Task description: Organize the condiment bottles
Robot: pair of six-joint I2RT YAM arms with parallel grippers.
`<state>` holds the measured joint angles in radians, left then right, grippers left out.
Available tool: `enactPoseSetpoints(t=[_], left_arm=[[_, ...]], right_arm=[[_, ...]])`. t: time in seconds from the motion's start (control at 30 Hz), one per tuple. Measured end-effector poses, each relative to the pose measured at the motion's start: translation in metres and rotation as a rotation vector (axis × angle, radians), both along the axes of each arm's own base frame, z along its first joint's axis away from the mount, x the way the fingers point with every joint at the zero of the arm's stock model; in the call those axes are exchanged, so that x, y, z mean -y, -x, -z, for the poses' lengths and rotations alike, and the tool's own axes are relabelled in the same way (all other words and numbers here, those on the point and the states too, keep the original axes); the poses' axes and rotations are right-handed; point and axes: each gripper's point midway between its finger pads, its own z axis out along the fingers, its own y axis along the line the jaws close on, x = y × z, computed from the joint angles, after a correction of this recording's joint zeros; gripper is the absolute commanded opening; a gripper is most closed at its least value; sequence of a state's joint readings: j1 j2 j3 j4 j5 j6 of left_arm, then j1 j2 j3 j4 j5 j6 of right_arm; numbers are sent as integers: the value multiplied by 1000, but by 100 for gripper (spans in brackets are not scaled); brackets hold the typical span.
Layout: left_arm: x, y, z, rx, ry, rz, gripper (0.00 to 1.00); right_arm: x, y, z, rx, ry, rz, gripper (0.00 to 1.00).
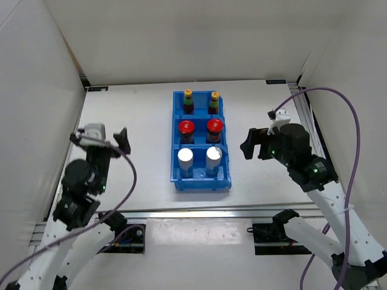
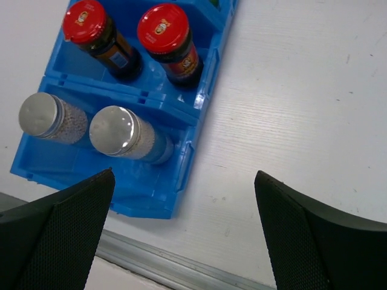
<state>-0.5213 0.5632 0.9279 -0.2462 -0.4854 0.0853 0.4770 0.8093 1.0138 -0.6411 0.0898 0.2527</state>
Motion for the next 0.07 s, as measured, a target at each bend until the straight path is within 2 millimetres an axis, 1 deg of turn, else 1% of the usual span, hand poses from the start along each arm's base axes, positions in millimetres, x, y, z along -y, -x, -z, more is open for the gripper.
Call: enactPoseSetpoints(t=[0.03,0.07], left_arm=[[-8,10,23,-19,-9,-12,100],[-13,16,38,-35,-17,-20,100]], right_arm=[[-4,0,-1,2,-8,-18,99],[-6,-1,-1,3,-13,-30,99]])
